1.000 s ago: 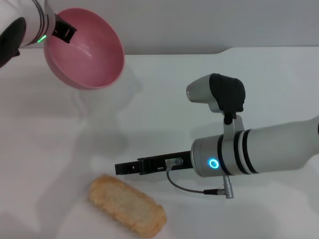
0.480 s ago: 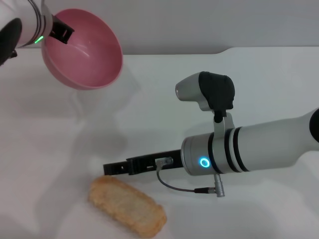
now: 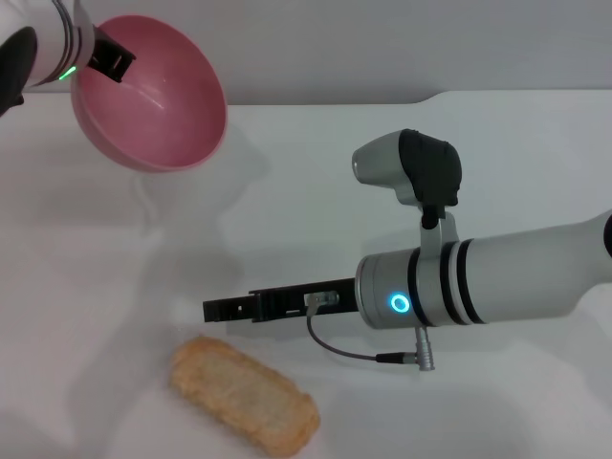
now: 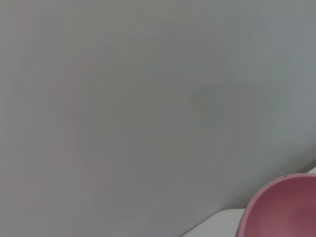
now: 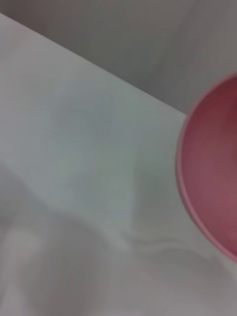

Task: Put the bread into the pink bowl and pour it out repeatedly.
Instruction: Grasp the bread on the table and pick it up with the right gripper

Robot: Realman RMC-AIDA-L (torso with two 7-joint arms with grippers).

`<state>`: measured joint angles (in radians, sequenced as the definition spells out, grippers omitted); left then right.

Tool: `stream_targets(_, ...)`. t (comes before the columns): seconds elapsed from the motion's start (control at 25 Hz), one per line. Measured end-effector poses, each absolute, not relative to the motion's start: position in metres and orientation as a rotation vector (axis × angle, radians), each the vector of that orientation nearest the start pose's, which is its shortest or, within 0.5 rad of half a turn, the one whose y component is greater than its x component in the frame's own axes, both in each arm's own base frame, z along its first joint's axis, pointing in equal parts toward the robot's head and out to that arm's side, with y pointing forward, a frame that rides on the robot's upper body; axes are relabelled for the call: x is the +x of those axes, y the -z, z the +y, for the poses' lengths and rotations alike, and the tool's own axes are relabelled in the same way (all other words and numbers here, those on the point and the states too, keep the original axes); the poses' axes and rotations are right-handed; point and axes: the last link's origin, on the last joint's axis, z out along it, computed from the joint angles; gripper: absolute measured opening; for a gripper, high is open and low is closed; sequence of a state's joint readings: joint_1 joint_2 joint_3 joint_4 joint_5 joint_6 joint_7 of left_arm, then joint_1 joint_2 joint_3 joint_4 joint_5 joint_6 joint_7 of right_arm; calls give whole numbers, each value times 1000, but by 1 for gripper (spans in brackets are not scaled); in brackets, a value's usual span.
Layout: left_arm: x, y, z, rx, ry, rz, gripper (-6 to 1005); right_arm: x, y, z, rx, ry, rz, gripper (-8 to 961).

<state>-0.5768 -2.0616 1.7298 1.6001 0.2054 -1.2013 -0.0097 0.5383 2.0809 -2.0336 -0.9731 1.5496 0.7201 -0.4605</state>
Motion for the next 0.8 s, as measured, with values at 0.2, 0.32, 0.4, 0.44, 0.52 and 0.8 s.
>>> stream_targets(0.2, -128, -48, 403, -1843, -379, -493, 48, 147, 148, 314, -2554, -386, 1599, 681)
stream_targets(0.32, -126, -48, 404, -1845, -382, -484, 48, 149, 149, 317, -2542, -375, 1593, 680)
stream_targets(0.4, -125, -48, 403, -1847, -387, -478, 48, 151, 149, 318, -2537, -366, 1592, 678)
stream_targets(0.44, -124, -48, 403, -1848, -391, -476, 48, 151, 149, 319, -2537, -364, 1591, 678)
stream_targets(0.52, -124, -48, 403, -1848, -395, -475, 49, 150, 150, 318, -2542, -366, 1586, 677)
stream_targets(0.8, -121, -47, 404, -1852, -411, -466, 49, 144, 154, 313, -2566, -373, 1591, 672)
